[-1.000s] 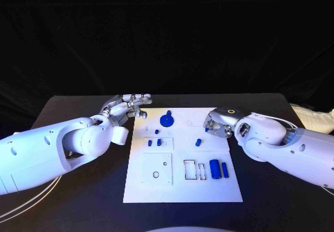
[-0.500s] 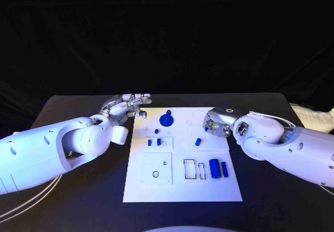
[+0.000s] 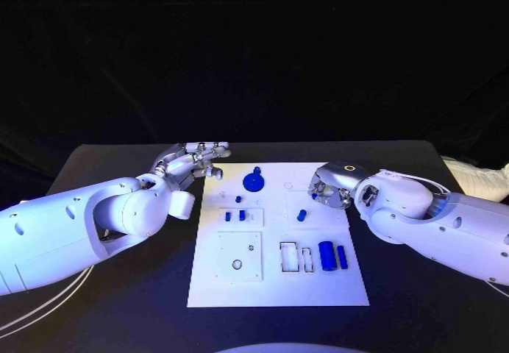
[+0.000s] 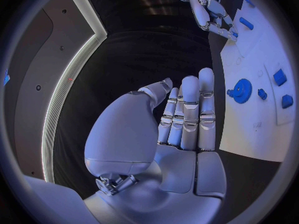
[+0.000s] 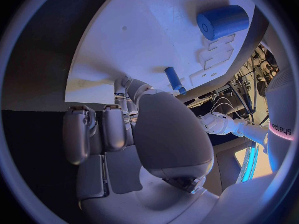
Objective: Assemble the parts on the task board
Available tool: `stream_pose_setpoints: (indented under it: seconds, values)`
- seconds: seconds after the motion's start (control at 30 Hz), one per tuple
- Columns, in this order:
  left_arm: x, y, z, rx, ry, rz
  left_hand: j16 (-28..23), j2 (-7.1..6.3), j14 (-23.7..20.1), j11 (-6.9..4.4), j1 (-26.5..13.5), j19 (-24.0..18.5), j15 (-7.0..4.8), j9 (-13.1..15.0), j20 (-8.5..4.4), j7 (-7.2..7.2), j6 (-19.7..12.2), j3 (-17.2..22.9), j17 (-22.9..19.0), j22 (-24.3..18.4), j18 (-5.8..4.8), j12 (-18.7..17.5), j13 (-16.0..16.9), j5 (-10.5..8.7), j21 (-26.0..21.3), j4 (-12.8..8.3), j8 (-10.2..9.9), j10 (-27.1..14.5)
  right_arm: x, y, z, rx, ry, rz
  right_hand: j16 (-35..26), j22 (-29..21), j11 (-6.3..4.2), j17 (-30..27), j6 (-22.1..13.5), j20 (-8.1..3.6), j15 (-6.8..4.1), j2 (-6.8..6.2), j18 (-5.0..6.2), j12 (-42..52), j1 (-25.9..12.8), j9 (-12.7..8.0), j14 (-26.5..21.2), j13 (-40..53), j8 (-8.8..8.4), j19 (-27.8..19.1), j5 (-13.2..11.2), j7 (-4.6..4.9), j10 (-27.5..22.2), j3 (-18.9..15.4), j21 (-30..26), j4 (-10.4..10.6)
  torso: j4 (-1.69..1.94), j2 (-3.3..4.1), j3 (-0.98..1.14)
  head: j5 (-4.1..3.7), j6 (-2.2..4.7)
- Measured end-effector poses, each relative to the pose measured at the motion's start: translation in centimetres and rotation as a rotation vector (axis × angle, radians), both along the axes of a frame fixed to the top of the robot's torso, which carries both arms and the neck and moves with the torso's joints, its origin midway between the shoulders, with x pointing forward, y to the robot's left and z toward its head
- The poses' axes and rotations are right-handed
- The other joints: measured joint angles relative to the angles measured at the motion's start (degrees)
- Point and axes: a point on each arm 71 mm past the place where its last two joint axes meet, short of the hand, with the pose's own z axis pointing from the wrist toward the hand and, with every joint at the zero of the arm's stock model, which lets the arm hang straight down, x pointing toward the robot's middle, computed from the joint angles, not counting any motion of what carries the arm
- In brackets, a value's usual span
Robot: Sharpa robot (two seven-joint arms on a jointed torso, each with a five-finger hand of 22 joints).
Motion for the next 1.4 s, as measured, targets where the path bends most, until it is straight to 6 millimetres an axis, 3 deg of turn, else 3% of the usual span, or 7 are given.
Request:
stream_pose_setpoints:
  seconds: [0.47, 0.9, 1.2, 1.4]
  values:
    - [0.1, 0.2, -0.1, 0.003, 0.002, 0.005, 0.00, 0.23, -0.13, 0.00, 0.23, 0.00, -0.13, 0.00, 0.00, 0.00, 0.00, -0.16, -0.17, -0.07, 0.00, 0.22, -0.01, 0.00, 0.00, -0.16, 0.00, 0.00, -0.7, -0.3, 0.0, 0.025, -0.015, -0.008, 0.00, 0.04, -0.09, -0.11, 0.10, -0.18, 0.01, 0.31, 0.00, -0.13, -0.73, 0.21, 0.00, -0.12, -0.30, 0.18, -0.47, 0.12, 0.26, 0.24, 0.00, -0.24, -0.01, -0.01, 0.02, -0.03, 0.12]
    - [0.2, 0.6, -0.1, 0.008, 0.006, 0.015, 0.00, 0.23, -0.12, 0.20, 0.23, 0.00, -0.13, -0.05, 0.00, 0.00, 0.00, -0.31, -0.22, -0.16, 0.00, 0.22, -0.07, 0.00, 0.00, -0.32, 0.00, -0.20, -2.4, -0.1, 1.7, 0.070, -0.022, 0.017, 0.00, 0.04, -0.08, -0.12, 0.31, -0.18, 0.01, 0.00, 0.00, -0.12, -1.05, 0.27, -0.01, -0.23, -0.06, 0.18, -0.81, -0.09, 0.67, 0.23, 0.00, -0.24, -0.06, -0.03, -0.01, -0.02, 0.23]
    - [0.2, 0.7, -0.2, 0.010, 0.008, 0.017, 0.00, 0.23, -0.12, 0.20, 0.23, 0.00, -0.12, -0.05, 0.00, 0.00, -0.01, -0.31, -0.30, -0.20, 0.00, 0.22, -0.06, 0.00, 0.00, -0.32, 0.00, -0.21, -3.6, 1.3, 2.8, 0.116, -0.031, 0.059, 0.00, 0.03, -0.08, -0.17, 0.31, -0.30, 0.01, -0.01, 0.00, -0.12, -1.04, 0.29, -0.01, -0.23, -0.08, 0.30, -0.91, -0.09, 0.66, 0.31, 0.22, -0.33, 0.03, -0.03, -0.01, 0.19, 0.28]
    - [0.2, 0.7, -0.2, 0.010, 0.008, 0.017, 0.00, 0.23, -0.12, 0.20, 0.23, 0.00, -0.12, -0.05, 0.00, 0.00, -0.01, -0.31, -0.30, -0.20, 0.00, 0.22, -0.06, 0.00, 0.00, -0.32, 0.00, -0.21, -4.9, 4.0, 3.4, 0.165, -0.023, 0.124, 0.00, 0.03, -0.08, -0.17, 0.30, -0.38, 0.01, -0.02, 0.00, -0.12, -1.03, 0.32, -0.01, -0.24, -0.19, 0.39, -0.99, -0.08, 0.66, 0.39, 0.22, -0.41, -0.01, 0.01, -0.04, 0.93, 0.00]
